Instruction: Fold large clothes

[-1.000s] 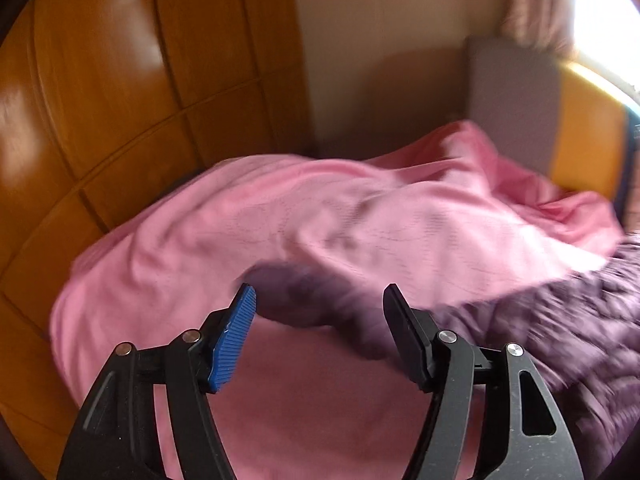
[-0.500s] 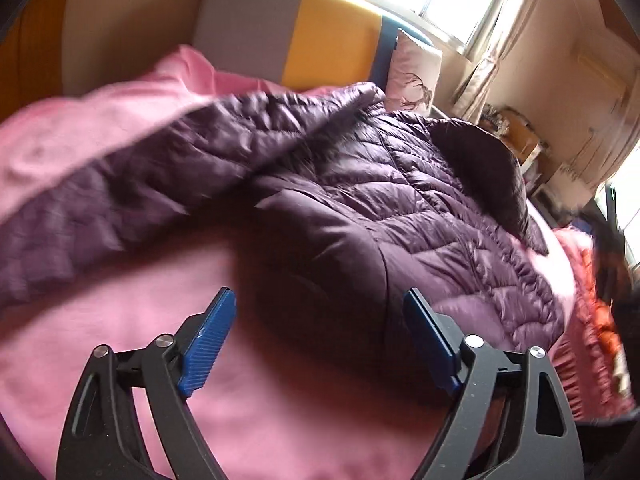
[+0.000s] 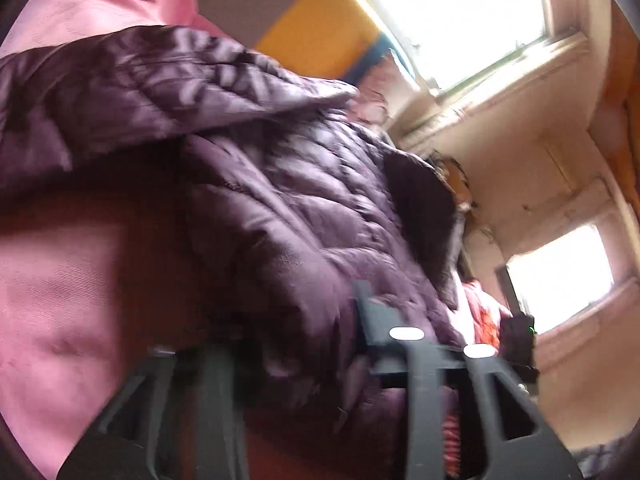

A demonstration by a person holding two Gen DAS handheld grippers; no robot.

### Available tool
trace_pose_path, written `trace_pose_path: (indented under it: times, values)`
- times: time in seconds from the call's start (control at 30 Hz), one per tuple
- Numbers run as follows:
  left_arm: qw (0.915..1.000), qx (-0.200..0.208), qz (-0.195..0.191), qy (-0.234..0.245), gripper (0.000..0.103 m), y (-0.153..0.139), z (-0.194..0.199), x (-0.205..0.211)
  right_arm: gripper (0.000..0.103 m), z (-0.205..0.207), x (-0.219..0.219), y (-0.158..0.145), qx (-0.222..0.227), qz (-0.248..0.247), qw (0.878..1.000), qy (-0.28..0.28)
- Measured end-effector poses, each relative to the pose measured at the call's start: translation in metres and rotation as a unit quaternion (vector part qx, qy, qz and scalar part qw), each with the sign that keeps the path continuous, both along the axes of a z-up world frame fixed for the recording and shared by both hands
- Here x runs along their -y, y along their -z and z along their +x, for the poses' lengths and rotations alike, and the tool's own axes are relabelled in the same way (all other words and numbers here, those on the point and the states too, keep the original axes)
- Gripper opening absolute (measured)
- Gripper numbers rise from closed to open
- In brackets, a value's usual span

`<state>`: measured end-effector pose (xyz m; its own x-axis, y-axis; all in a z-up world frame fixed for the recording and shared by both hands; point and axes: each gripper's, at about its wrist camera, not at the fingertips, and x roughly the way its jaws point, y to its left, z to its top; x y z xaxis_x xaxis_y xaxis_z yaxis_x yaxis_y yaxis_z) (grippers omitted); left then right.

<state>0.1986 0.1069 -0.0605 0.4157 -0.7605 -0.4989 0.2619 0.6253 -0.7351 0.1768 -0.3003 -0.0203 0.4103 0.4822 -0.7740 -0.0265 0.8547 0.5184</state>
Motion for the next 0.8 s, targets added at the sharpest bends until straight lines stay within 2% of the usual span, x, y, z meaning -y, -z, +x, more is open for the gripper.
trace_pose_path:
  times: [0.03,0.13,0.23,0.3,0.33,0.37,0.4,0.43,0.47,0.6,0.73,0.77,0.8]
  values:
    - [1.0000,0.003,-0.008,0.001,0.013,-0.008,-0.001,-0.001,0.014,0.001,-0.004,-0.010,0.011,-0.008,1.000,-0.005]
    - [0.9993,0.030,-0.021,0.006,0.009,-0.057,-0.009,-0.004,0.009,-0.009,-0.002,-0.053,0.061,0.006,0.998,-0.004]
    - [0.9987,0.025,-0.035,0.027,0.009,-0.104,-0.017,-0.009,0.009,-0.026,0.011,-0.098,0.120,0.046,0.992,0.008]
    - [0.9984,0.017,-0.038,0.038,0.011,-0.118,-0.020,-0.011,0.009,-0.037,0.022,-0.112,0.138,0.067,0.988,0.022]
    - [0.9986,0.010,-0.036,0.038,0.020,-0.122,-0.025,-0.017,0.009,-0.041,0.029,-0.112,0.135,0.073,0.988,0.030]
    - [0.9988,0.006,-0.030,0.039,0.027,-0.121,-0.029,-0.022,0.009,-0.045,0.033,-0.107,0.129,0.068,0.989,0.039]
    - [0.9991,0.004,-0.021,0.035,0.048,-0.116,-0.028,-0.020,0.009,-0.047,0.035,-0.099,0.120,0.058,0.990,0.046]
    - [0.9997,-0.006,-0.011,0.022,0.063,-0.105,-0.036,-0.031,0.009,-0.049,0.036,-0.087,0.104,0.049,0.992,0.052]
    - [0.9997,-0.019,-0.007,0.016,0.066,-0.090,-0.034,-0.031,0.009,-0.048,0.039,-0.077,0.089,0.043,0.993,0.057]
    - [0.9967,-0.081,-0.008,-0.002,0.066,-0.024,-0.050,-0.036,0.009,-0.054,0.041,-0.037,0.044,0.005,0.996,0.074]
    - [0.9953,-0.096,-0.009,-0.008,0.066,0.014,-0.088,-0.035,0.009,-0.054,0.039,-0.009,0.016,-0.032,0.996,0.079]
    - [0.9955,-0.094,-0.013,-0.004,0.064,0.018,-0.095,-0.032,0.009,-0.055,0.039,-0.003,0.010,-0.035,0.996,0.083]
    - [0.9961,-0.088,-0.010,0.004,0.055,0.020,-0.104,-0.027,0.009,-0.057,0.040,0.001,0.005,-0.037,0.996,0.085]
